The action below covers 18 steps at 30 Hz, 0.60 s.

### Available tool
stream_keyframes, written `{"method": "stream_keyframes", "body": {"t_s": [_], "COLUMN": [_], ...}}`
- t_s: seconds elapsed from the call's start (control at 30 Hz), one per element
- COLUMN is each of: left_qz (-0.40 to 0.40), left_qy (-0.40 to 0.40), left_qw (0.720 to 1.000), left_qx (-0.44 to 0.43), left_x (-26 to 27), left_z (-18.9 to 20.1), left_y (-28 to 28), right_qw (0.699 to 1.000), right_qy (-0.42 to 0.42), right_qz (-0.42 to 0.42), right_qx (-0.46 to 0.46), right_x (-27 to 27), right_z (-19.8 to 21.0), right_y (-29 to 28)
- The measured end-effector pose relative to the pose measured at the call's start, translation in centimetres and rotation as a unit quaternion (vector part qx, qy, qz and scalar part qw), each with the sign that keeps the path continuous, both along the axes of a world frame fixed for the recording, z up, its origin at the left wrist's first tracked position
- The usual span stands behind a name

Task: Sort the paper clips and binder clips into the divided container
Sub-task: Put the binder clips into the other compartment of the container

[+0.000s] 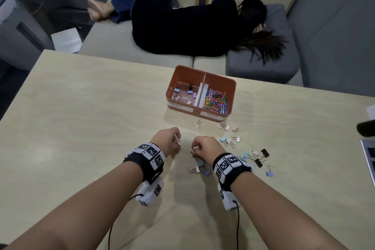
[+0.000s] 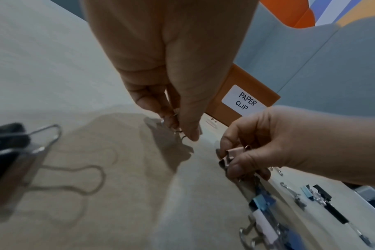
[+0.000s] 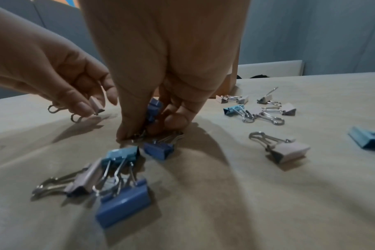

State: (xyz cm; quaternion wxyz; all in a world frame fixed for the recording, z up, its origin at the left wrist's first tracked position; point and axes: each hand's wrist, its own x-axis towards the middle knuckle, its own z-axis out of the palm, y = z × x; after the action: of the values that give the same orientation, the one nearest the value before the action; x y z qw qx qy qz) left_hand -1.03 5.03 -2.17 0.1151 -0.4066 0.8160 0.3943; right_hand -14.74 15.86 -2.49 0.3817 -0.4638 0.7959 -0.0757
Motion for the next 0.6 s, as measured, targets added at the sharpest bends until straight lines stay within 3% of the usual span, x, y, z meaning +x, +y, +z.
{"method": "stream_keyframes", "body": {"t_s": [0.27, 0.43, 0.6], "left_qz": [-0.035, -0.036, -0.035], "left_qy": [0.044, 0.029, 0.000], "left_qw": [0.998, 0.999, 0.998], "left_qx": [-0.008, -0.013, -0.052], "left_x": [-4.2, -6.6, -7.5], "left_z": [0.3, -0.6, -1.4], "left_y": [-0.9, -1.2, -1.4], "right_qw": [0.998, 0.997, 0.994], "right_qy": [0.034, -0.008, -0.040], "right_qz": [0.011, -0.076, -0.097], "right_qx": [0.054, -0.030, -0.028], "right_x": [-2.9, -4.0, -4.8], "right_z": [0.2, 0.3, -0.1], "right_y": [0.2, 2.0, 1.8]}}
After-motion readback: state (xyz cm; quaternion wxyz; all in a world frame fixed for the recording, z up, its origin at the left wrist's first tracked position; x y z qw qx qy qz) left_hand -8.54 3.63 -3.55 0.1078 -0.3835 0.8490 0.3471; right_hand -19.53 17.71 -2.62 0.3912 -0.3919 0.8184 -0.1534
